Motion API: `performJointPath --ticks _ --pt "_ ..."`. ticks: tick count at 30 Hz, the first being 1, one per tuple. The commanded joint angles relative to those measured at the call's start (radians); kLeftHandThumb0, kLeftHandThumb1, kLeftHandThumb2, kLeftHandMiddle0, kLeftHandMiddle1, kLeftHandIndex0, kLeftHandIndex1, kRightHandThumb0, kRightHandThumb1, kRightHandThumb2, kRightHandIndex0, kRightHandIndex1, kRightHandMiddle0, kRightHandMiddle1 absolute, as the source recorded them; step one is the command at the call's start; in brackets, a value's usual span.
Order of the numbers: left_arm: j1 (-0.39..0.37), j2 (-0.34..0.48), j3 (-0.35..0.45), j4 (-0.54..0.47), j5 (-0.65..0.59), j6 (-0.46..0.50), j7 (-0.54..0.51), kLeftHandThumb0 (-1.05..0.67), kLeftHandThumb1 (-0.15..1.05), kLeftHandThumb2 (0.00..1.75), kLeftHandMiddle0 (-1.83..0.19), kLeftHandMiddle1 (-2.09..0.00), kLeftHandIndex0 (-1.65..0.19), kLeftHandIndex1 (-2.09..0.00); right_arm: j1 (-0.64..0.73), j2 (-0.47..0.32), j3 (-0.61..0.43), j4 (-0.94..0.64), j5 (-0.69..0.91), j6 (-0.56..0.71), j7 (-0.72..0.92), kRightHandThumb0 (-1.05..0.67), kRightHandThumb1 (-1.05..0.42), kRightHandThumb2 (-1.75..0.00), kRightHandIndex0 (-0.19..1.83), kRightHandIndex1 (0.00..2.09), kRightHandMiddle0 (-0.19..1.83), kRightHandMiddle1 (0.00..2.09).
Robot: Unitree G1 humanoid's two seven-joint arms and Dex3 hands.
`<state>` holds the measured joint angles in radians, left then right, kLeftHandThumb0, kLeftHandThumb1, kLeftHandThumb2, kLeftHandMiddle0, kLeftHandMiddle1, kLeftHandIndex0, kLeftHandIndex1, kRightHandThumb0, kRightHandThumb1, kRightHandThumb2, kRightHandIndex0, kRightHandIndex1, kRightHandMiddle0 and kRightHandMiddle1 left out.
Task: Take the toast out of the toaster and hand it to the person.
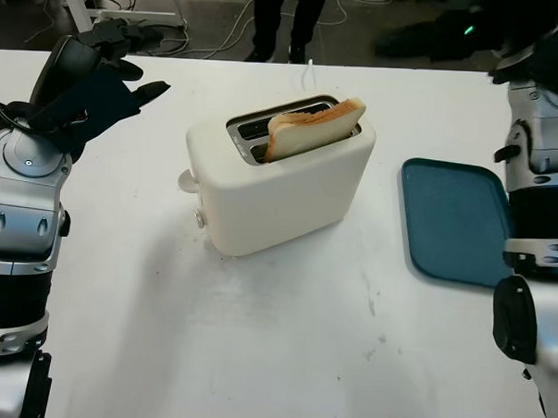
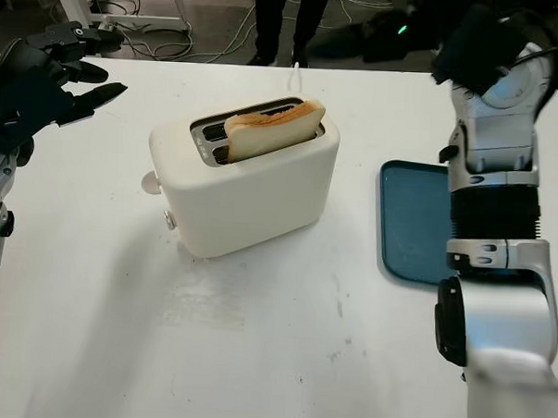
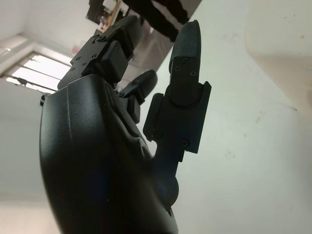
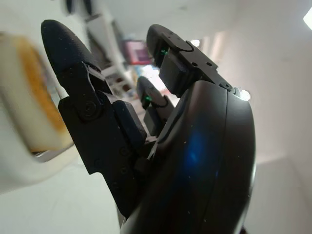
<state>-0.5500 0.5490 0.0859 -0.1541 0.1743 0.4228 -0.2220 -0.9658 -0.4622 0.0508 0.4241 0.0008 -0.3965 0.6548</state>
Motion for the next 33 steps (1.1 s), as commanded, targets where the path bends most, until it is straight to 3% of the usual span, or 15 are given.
performJointPath --ticks 1,6,9,20,33 --pt "-0.002 0.009 0.001 -0.001 0.017 -0.009 0.006 -0.52 0.92 0.18 -0.26 -0.86 -0.47 -0.32 0.015 0.000 0.030 0.015 -0.051 -0.065 -0.016 -0.88 -0.71 0.00 0.67 0.21 0.71 0.05" --pt "-0.001 0.008 0.002 -0.016 0.016 0.009 0.003 -0.51 0.92 0.19 -0.25 -0.86 -0.45 -0.31 0.022 0.013 0.071 0.057 -0.121 -0.134 -0.046 -0.84 -0.68 0.00 0.39 0.73 0.72 0.04" --pt "-0.002 0.006 -0.003 -0.018 0.022 0.014 0.007 -0.47 0.92 0.19 -0.26 -0.86 -0.46 -0.31 0.020 0.010 0.082 0.068 -0.128 -0.144 -0.036 -0.83 -0.68 0.00 0.33 0.83 0.71 0.03" --pt "-0.005 0.005 -0.005 0.007 0.019 -0.019 0.009 -0.50 0.92 0.18 -0.27 -0.88 -0.47 -0.32 0.038 0.017 0.103 0.078 -0.167 -0.126 -0.066 -0.72 -0.64 0.00 0.30 0.86 0.71 0.04" --pt "-0.006 0.005 0.002 0.004 0.010 -0.011 0.005 -0.50 0.92 0.18 -0.24 -0.88 -0.46 -0.31 0.001 0.020 0.129 0.198 -0.259 -0.181 -0.164 -0.62 -0.63 0.00 0.36 0.83 0.74 0.06"
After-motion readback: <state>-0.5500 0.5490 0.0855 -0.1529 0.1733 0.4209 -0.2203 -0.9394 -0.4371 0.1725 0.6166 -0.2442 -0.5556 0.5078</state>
